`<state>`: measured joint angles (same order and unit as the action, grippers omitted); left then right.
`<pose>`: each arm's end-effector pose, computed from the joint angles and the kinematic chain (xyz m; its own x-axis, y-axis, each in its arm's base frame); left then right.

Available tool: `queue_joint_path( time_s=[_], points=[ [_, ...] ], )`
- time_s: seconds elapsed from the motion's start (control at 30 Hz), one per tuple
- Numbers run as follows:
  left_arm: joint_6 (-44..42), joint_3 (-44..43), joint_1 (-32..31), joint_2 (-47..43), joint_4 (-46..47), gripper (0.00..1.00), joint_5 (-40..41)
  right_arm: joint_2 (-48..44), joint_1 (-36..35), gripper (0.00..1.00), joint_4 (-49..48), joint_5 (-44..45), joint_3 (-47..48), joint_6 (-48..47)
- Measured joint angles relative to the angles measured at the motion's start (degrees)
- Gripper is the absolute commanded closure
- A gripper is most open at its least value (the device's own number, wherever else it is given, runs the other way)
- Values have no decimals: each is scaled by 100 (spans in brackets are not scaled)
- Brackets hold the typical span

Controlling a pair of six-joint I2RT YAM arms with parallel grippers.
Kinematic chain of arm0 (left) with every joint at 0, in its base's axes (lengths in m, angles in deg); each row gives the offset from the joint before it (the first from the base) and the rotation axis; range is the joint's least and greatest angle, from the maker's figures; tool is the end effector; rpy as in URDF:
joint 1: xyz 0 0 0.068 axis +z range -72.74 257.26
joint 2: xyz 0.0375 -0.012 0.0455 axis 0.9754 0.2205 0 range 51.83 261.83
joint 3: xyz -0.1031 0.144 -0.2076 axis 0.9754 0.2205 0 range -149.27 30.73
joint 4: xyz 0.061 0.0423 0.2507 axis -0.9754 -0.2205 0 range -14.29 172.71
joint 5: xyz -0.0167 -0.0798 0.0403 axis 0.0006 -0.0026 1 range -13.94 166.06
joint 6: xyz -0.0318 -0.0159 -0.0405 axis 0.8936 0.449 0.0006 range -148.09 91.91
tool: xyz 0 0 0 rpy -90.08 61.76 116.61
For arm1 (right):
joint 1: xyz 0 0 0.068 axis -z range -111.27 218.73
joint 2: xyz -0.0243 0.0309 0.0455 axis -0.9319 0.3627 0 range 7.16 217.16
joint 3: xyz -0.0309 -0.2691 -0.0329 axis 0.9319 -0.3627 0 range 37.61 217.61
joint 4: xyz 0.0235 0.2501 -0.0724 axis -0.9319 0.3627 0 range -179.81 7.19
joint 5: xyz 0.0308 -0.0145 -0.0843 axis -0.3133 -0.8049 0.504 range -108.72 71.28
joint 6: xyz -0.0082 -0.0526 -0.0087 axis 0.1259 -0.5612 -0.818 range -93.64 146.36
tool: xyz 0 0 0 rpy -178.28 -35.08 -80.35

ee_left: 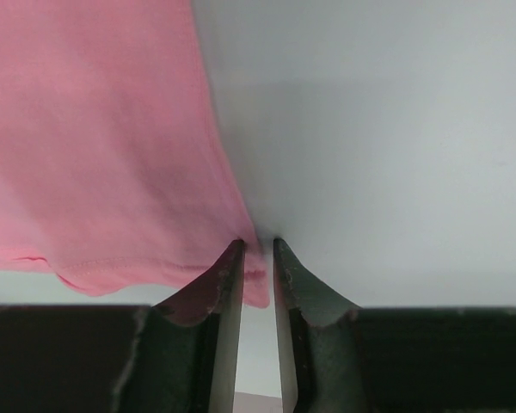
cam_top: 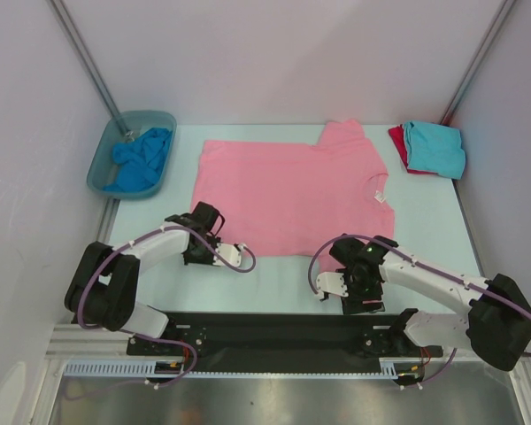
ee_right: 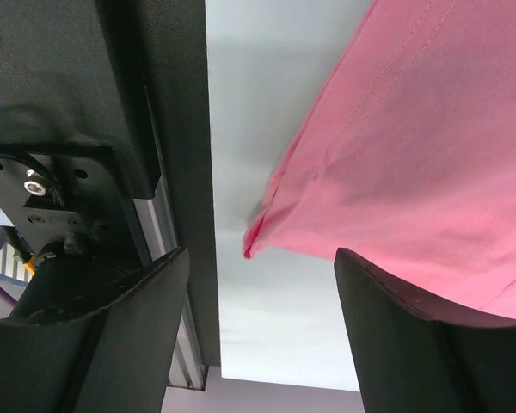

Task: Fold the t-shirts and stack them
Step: Fold the tshirt

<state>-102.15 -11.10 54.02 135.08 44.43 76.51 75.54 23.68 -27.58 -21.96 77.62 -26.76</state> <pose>0.2133 -0.0912 0.1508 0.1299 0.9907 -0.0417 0.9773 -0.1208 0.1741 0.1156 0.1185 0.1859 0.1409 -0.9893 -0.0388 -0.9889 -0.1425 0.0424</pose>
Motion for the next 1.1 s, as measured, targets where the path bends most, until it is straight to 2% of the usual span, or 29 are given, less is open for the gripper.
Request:
queue_joint_path(
  time_s=[0.17,0.3,0.77,0.97,1.0,1.1],
  points=[
    [2,7,-13,2,-13,73,42,4,-7,25,2,39,0,20],
    [-11,90,-13,-87,85,67,85,2,-11,25,-2,85,0,57],
    [-162,326,39,-295,201,67,299,4,-9,25,-76,188,0,59],
    [-251,345,181,-227,282,75,501,4,-9,25,-116,232,0,59],
    [-258,337,203,-203,289,84,542,4,-11,25,-118,236,0,59],
    [-284,302,251,-103,299,100,632,4,-9,25,-125,251,-2,59]
  ],
)
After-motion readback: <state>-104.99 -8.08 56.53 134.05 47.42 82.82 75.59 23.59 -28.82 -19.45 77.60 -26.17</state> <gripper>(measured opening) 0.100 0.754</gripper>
